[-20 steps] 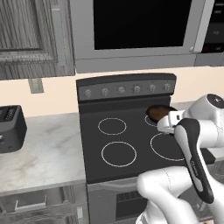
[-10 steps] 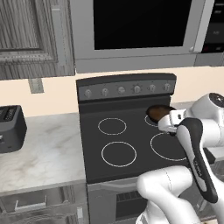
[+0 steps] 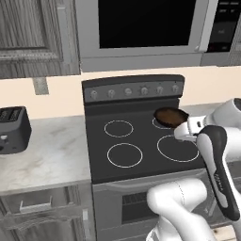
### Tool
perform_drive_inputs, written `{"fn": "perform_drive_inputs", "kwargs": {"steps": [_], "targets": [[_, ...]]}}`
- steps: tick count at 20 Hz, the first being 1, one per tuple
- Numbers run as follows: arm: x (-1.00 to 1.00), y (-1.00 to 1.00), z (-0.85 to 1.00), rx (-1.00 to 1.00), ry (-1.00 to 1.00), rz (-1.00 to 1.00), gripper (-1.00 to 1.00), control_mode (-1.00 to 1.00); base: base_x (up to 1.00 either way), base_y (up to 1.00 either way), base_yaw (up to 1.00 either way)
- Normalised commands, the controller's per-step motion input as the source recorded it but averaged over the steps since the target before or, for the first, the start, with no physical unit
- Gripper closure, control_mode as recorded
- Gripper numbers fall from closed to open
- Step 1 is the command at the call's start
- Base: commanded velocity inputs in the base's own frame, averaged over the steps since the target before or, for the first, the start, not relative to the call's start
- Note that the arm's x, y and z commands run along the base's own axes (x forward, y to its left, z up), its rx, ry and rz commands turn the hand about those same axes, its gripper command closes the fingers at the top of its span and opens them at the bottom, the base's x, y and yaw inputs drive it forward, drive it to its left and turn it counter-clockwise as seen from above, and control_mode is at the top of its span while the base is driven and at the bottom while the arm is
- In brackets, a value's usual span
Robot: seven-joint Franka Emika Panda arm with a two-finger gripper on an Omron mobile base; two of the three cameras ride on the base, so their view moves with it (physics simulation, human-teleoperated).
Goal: Place the fish on the plate and place the avocado on the same plate.
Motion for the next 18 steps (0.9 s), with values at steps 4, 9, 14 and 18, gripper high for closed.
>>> {"fn": "perform_drive_inputs", "kwargs": {"steps": [4, 9, 14, 18], "targets": [[0.0, 0.0, 0.0, 0.0, 0.0, 0.0, -1.0, 1.0, -0.23, -0.04, 0.0], [0.0, 0.0, 0.0, 0.0, 0.0, 0.0, -1.0, 1.0, 0.0, -0.38, 0.0], [0.0, 0.0, 0.0, 0.0, 0.0, 0.0, -1.0, 1.0, 0.02, -0.7, 0.01], [0.0, 0.0, 0.0, 0.0, 0.0, 0.0, -1.0, 1.0, 0.12, -0.69, 0.0]]}}
